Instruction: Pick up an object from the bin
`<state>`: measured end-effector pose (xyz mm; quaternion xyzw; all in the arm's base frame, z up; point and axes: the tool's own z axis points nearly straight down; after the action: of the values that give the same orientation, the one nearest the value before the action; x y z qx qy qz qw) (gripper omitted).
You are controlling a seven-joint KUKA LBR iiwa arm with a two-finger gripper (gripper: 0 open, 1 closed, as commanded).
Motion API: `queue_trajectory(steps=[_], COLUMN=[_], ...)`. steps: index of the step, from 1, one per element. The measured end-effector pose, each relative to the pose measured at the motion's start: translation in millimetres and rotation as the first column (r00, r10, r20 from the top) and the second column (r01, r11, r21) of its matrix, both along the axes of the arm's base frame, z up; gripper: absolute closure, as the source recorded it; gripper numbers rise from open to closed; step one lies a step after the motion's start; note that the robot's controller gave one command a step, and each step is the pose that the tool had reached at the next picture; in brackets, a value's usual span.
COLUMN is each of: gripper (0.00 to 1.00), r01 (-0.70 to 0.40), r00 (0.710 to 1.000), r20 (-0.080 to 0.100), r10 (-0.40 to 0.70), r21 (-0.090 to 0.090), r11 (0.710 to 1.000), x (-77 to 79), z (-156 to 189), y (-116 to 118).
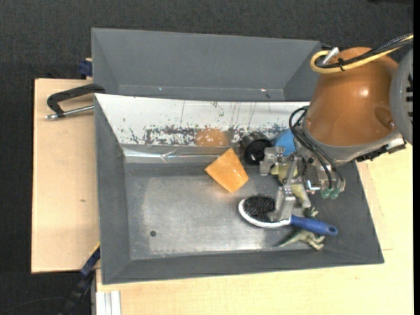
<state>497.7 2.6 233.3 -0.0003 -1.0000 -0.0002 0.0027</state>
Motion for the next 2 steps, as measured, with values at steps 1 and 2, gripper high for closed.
queue_trajectory(steps=[1,2], gripper=[0.00,1.00], r01=[-0.102,-0.102], r00=[0.995,0.995], r20=[0.000,0.005], r10=[0.102,0.102], r21=[0.000,0.001], r11=[0.995,0.995], x=[18.1,19.0], z=[-162.0,-158.1], y=[-43.1,-42.0])
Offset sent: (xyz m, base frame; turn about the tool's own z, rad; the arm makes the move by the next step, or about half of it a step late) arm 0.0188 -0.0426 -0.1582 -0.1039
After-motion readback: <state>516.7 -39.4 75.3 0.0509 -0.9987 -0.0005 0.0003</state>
